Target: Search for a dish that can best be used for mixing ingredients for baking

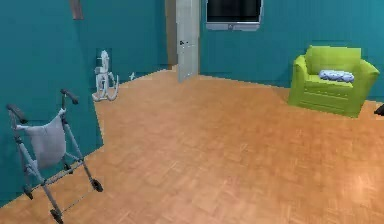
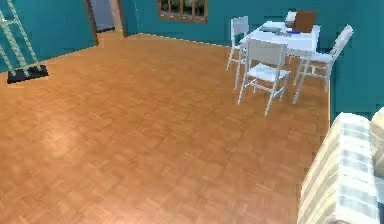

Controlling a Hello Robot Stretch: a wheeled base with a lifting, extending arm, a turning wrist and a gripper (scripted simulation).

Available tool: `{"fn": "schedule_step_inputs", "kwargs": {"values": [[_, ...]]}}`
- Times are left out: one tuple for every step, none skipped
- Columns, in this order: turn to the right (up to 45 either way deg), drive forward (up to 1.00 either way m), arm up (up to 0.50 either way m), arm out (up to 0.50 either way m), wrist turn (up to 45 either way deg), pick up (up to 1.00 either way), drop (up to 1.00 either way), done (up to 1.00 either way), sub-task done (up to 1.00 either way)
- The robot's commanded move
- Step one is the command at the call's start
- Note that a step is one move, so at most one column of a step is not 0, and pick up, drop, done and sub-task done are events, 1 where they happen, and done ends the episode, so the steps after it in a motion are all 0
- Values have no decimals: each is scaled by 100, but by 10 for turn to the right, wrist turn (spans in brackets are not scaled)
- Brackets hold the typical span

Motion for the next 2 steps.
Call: {"fn": "schedule_step_inputs", "kwargs": {"values": [[450,0,0,0,0,0,0,0,0],[450,0,0,0,0,0,0,0,0]]}}
